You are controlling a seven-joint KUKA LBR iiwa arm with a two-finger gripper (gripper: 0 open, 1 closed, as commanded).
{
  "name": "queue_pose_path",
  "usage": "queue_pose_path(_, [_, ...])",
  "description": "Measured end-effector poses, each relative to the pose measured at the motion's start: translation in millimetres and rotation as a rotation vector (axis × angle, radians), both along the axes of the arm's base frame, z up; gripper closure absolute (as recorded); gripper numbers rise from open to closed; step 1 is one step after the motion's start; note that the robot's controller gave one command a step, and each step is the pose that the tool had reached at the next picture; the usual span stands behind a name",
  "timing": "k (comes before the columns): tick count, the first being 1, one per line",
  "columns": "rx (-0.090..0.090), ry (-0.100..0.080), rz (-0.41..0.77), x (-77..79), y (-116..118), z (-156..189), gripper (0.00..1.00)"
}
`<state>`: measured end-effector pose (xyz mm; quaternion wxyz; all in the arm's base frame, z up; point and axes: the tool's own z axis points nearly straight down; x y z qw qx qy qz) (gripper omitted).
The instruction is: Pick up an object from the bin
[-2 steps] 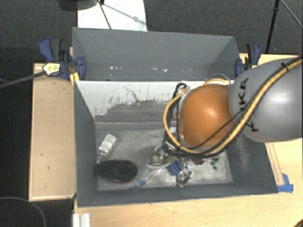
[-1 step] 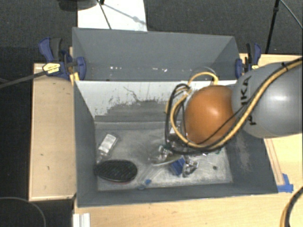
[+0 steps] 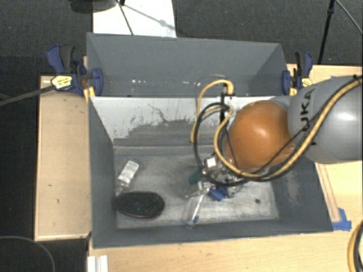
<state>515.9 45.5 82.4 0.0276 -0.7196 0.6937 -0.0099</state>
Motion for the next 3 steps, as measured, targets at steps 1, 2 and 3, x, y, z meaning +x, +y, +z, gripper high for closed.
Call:
queue_pose_path(1, [-0.001, 0.001, -0.003, 0.1, 0.1, 0.0, 1.00])
queue_pose_path(2, [-0.022, 0.044, -0.051, 2.3, 1.5, 87.8, 1.00])
queue_pose_path(3, [-0.022, 0.049, -0.053, -4.3, 3.9, 122.6, 1.00])
